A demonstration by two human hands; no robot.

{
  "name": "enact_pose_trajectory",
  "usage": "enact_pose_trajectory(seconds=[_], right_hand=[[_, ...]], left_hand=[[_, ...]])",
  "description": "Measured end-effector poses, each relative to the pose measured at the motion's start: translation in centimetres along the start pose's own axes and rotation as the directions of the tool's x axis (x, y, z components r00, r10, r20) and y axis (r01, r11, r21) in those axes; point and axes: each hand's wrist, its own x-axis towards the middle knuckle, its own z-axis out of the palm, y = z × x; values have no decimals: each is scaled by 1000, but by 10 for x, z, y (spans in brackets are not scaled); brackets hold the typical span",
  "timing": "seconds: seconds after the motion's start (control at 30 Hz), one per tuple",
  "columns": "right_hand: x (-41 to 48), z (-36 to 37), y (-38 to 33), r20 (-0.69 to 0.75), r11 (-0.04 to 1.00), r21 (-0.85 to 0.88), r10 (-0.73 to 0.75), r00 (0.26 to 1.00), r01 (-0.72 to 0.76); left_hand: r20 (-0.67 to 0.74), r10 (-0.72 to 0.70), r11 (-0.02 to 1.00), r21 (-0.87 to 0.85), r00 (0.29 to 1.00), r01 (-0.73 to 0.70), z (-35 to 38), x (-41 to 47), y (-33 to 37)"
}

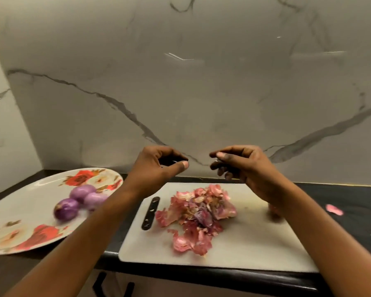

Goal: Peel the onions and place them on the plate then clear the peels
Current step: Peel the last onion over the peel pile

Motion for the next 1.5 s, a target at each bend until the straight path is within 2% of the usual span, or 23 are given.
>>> enact_pose_trajectory(seconds=[0.1, 0.17, 0.23, 0.3, 0.37, 0.43, 0.5, 0.57, 0.77, 0.87, 0.93, 1.03, 1.17, 1.23, 1.33, 1.5], right_hand=[[2, -7, -3, -29, 994, -95, -55, 998, 52], [2, -12, -5, -46, 956, -266, -137, 989, 120], [1, -22, -6, -71, 841, -508, -254, 965, 184], [-5, -38, -8, -100, 688, -708, -321, 942, 160], [-18, -54, -14, -63, 533, -840, -286, 956, 105], [-35, -66, -20, -17, 412, -909, -183, 983, 61], [-50, -73, -25, -26, 325, -946, -70, 997, -2], [-61, -79, -28, -59, 280, -958, 10, 998, -59], [-74, -82, -22, -53, 276, -955, 191, 980, -106], [-73, -78, -18, -48, 304, -946, 201, 978, -108], [-68, -75, -16, -30, 383, -920, 124, 992, -76], [-51, -64, -14, -2, 557, -831, -9, 1000, 3], [-17, -37, -10, -47, 838, -545, -54, 997, 20], [-1, -23, -5, -67, 891, -455, -50, 996, 14], [13, -8, 7, -111, 907, -421, -42, 993, -8], [14, 4, 25, -171, 964, -266, -25, 985, -22]], left_hand=[[57, -14, 997, -69, 998, 18, 27, 17, -2], [72, -25, 995, -96, 997, 32, 41, 27, -5], [64, -34, 993, -111, 997, 41, 51, 33, -11], [66, -49, 988, -146, 997, 59, 58, 35, -17], [79, -72, 983, -164, 994, 84, 60, 33, -25], [85, -75, 983, -161, 994, 88, 57, 30, -30], [83, -67, 983, -166, 994, 80, 54, 28, -34], [84, -51, 986, -153, 995, 63, 56, 27, -33], [101, 21, 996, -88, 995, -13, 63, 21, -30], [97, 29, 997, -75, 995, -22, 63, 19, -29], [102, 24, 996, -88, 995, -15, 60, 20, -28], [127, 31, 990, -138, 991, -13, 56, 20, -28], [201, 84, 971, -237, 976, -35, 53, 16, -24], [230, 109, 960, -278, 967, -42, 51, 14, -22], [237, 112, 948, -317, 965, -32, 50, 16, -24], [209, 155, 958, -272, 966, -94, 54, 17, -27]])
